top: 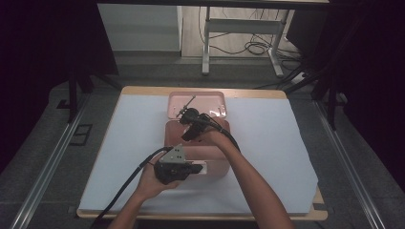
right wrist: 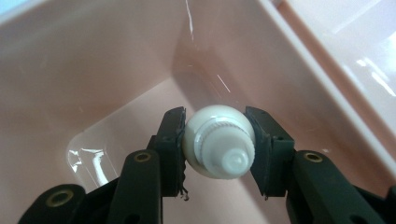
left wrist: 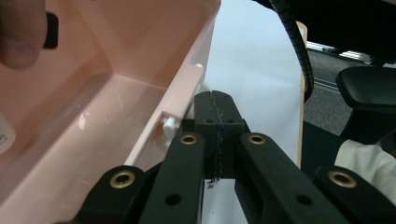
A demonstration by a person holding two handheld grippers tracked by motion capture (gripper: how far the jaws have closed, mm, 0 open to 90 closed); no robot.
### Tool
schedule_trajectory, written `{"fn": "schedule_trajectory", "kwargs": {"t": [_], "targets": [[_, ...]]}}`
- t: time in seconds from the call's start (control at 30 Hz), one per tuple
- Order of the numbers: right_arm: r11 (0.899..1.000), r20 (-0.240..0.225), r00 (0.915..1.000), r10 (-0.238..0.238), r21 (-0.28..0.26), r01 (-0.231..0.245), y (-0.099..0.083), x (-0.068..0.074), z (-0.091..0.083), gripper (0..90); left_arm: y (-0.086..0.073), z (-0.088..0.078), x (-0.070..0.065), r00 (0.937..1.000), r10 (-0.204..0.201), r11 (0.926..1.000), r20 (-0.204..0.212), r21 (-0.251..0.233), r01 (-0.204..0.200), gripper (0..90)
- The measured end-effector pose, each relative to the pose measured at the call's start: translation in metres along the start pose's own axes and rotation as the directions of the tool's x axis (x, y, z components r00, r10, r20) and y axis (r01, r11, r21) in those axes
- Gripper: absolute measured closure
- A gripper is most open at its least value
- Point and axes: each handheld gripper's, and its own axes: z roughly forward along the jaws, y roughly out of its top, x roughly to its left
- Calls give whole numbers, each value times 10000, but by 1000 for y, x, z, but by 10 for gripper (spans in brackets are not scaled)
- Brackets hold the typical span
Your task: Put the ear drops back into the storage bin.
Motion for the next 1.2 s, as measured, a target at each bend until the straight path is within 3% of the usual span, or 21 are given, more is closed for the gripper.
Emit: {"fn": "schedule_trajectory", "kwargs": {"t": [1.2], "targets": [[9978, -5, 9996, -265, 616, 264, -2, 3, 38, 597, 0, 0, 0, 10000, 27, 10000, 7, 39, -27, 900]]}}
